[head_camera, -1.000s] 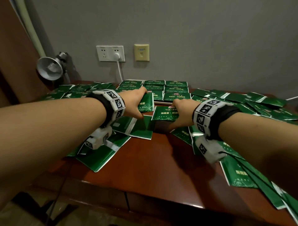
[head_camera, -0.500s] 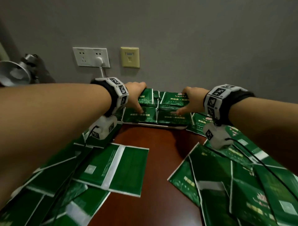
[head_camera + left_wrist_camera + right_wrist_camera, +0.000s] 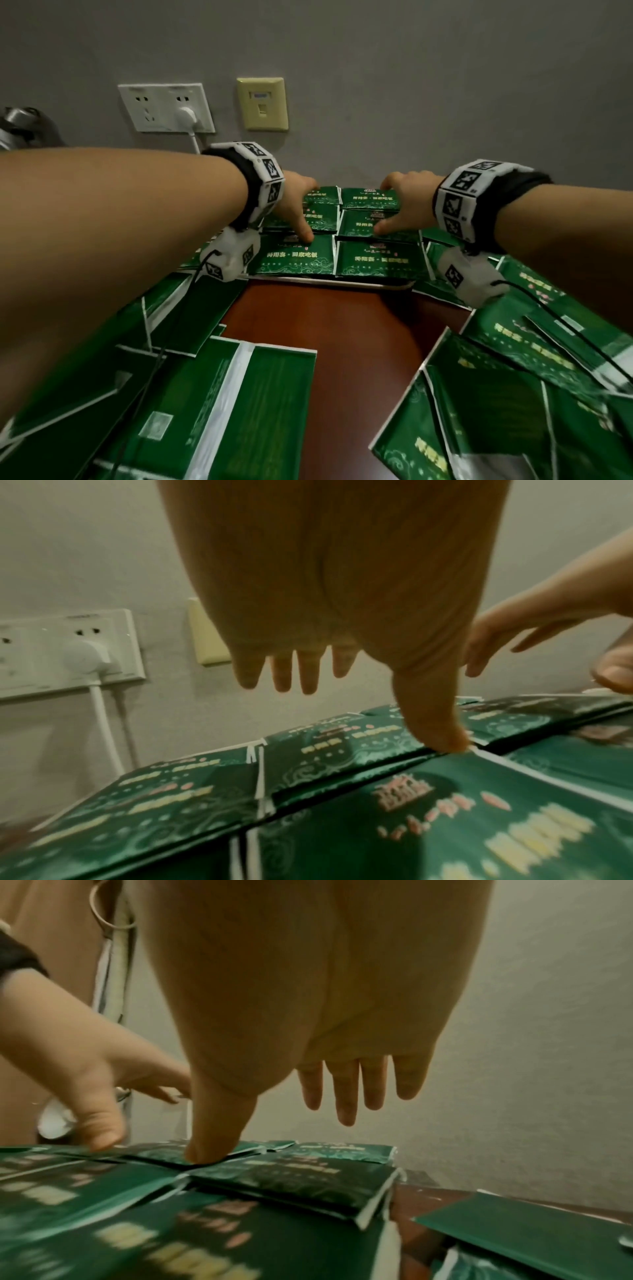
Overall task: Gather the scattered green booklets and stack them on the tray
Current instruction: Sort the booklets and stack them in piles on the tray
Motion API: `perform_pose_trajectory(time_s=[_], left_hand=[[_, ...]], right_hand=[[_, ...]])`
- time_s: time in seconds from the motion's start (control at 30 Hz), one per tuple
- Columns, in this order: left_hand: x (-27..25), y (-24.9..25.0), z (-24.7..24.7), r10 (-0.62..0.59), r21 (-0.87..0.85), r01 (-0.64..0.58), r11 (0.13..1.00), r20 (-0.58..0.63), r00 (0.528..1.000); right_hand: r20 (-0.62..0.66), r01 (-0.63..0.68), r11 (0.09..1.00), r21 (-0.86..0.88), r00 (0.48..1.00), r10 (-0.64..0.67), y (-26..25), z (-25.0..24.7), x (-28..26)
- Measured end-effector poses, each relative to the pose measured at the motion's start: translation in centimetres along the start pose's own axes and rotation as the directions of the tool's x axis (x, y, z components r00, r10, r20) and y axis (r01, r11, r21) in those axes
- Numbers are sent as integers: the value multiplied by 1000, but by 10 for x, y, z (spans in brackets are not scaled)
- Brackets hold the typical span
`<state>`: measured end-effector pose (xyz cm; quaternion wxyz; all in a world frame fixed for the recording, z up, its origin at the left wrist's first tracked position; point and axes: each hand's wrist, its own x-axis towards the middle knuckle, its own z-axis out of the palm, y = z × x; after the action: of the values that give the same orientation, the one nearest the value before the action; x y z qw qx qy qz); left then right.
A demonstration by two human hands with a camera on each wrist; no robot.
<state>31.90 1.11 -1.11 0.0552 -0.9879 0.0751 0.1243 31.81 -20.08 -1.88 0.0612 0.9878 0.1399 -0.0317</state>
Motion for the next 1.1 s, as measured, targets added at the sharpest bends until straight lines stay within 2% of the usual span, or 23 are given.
perform_pose_trajectory(time_s=[0.13, 0.2, 0.37, 0.43, 0.5, 0.53, 0.63, 0.73, 0.83, 0.93, 1.0, 1.1], left_hand=[[-32, -5, -6, -20, 136, 36, 990, -124, 992], [-56, -6, -5, -48, 185, 72, 980, -130, 990], [-147, 4, 19, -86, 228, 95, 969, -47, 995], [-187, 10, 42, -114, 256, 103, 961, 30, 993], [-220, 13, 68, -169, 299, 145, 943, 56, 984], [-236, 16, 79, -170, 286, 148, 947, 53, 984], [-280, 41, 103, -135, 110, 125, 986, 87, 987], [-305, 69, 123, -137, 31, 135, 990, 88, 987], [-314, 83, 134, -105, 26, 104, 994, 50, 993], [-321, 94, 139, -16, 2, 16, 1000, -32, 999], [-323, 100, 141, 24, 6, -24, 1000, -56, 998], [-325, 110, 137, 43, 51, -41, 998, -39, 998]], right_hand=[[26, 54, 998, -16, 998, -54, -18, -3, -31], [13, 109, 994, -30, 994, -109, -32, -5, -54], [91, 278, 960, -20, 957, -275, -80, 7, -126], [192, 373, 928, -7, 911, -365, -104, 14, -157], [274, 448, 894, 20, 857, -435, -128, 27, -184], [274, 476, 879, 19, 843, -462, -140, 32, -196], [219, 523, 852, 0, 832, -511, -160, 34, -224], [240, 549, 836, 19, 809, -537, -161, 28, -247], [233, 494, 868, -51, 851, -471, -135, 22, -267], [257, 270, 949, -161, 940, -223, -97, 19, -280], [325, 181, 954, -238, 941, -97, -73, 24, -287], [379, 141, 965, -220, 924, -48, -58, 36, -303]])
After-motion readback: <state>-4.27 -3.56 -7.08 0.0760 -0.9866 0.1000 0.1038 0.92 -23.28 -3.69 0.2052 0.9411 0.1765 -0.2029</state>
